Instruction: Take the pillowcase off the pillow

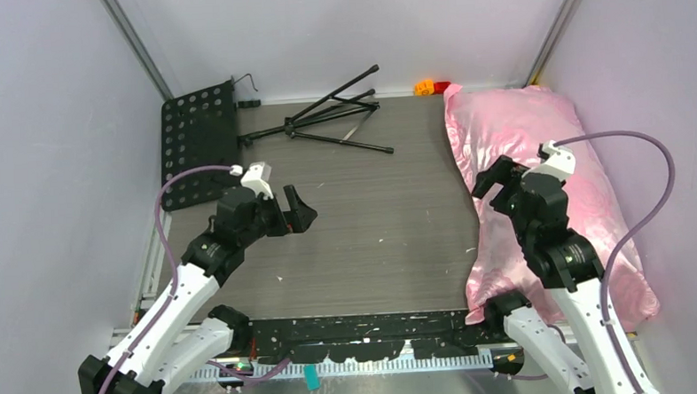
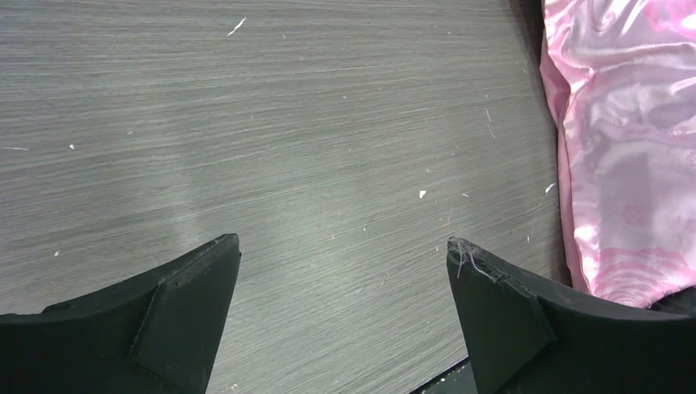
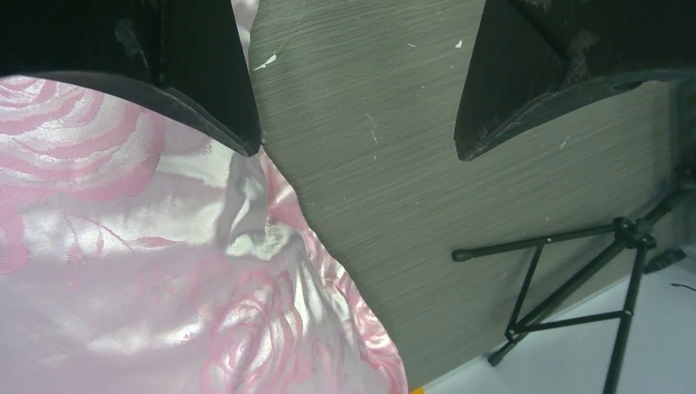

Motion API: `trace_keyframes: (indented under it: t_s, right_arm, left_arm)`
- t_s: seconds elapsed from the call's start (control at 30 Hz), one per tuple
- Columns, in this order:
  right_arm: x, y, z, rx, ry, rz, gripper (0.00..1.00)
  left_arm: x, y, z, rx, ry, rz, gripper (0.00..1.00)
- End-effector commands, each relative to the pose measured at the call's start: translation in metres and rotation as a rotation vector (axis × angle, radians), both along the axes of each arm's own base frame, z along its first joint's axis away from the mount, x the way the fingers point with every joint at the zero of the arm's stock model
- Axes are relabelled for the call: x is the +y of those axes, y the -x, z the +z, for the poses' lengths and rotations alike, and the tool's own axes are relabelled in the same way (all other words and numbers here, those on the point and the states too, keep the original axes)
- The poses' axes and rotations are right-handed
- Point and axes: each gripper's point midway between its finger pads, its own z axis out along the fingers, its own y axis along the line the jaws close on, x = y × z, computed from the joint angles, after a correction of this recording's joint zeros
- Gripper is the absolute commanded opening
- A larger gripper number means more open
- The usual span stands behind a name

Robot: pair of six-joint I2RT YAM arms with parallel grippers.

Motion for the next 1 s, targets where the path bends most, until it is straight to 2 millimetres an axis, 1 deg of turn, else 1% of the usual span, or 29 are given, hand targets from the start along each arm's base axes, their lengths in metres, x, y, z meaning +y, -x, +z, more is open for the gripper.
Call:
trace_keyframes:
  t_s: [0.0,0.07,0.13,0.17,0.23,0.37,0.43,0.53,0.57,0.6,0.67,0.73,0.8,0.9,0.93,0.97]
  right_arm:
    - [0.001,-0.017,-0.002,0.034,0.008,-0.020,0.94]
    - [-0.005,-0.024,-0.008,0.071,0.042,-0.057,0.98]
    - [-0.023,-0.027,-0.014,0.114,0.105,-0.158,1.00]
    - [-0.032,-0.025,-0.014,0.132,0.133,-0.198,1.00]
    - [-0.041,-0.027,-0.023,0.210,0.170,-0.241,1.00]
    - [-0.051,-0.034,-0.049,0.327,0.140,-0.268,1.00]
    - [-0.061,-0.036,-0.062,0.372,0.140,-0.307,0.99]
    - [-0.093,-0.031,-0.070,0.462,0.292,-0.469,0.99]
    - [-0.099,-0.031,-0.071,0.507,0.336,-0.514,1.00]
    - [-0.104,-0.030,-0.072,0.545,0.376,-0.546,1.00]
    - [-0.103,-0.034,-0.080,0.610,0.426,-0.549,1.00]
    - [-0.096,-0.038,-0.095,0.635,0.401,-0.526,1.00]
    - [-0.094,-0.040,-0.108,0.642,0.391,-0.518,0.99]
    - [-0.100,-0.036,-0.120,0.679,0.429,-0.559,0.99]
    - [-0.102,-0.035,-0.120,0.676,0.428,-0.582,0.96]
    - [-0.102,-0.035,-0.120,0.663,0.416,-0.594,0.88]
  left_arm:
    - [-0.002,0.003,0.004,-0.065,0.038,-0.013,1.00]
    - [0.000,0.005,0.002,-0.108,0.051,-0.019,1.00]
    - [0.000,0.007,0.002,-0.140,0.067,-0.023,1.00]
    - [0.001,0.008,0.001,-0.147,0.068,-0.018,1.00]
    - [0.005,0.009,-0.005,-0.141,0.057,-0.005,1.00]
    - [0.011,0.008,-0.019,-0.123,0.006,0.007,1.00]
    - [0.012,0.007,-0.025,-0.119,-0.019,0.004,1.00]
    - [0.008,0.008,-0.032,-0.115,-0.006,-0.015,1.00]
    - [0.006,0.008,-0.033,-0.120,0.010,-0.018,1.00]
    - [0.004,0.010,-0.038,-0.120,0.023,-0.029,1.00]
    - [0.004,0.010,-0.043,-0.125,0.045,-0.020,1.00]
    - [0.005,0.011,-0.048,-0.129,0.050,-0.011,1.00]
    - [0.008,0.012,-0.053,-0.131,0.040,-0.002,1.00]
    - [0.011,0.015,-0.059,-0.135,0.028,0.002,1.00]
    - [0.012,0.015,-0.061,-0.134,0.028,0.008,1.00]
    - [0.013,0.016,-0.061,-0.131,0.024,0.009,1.00]
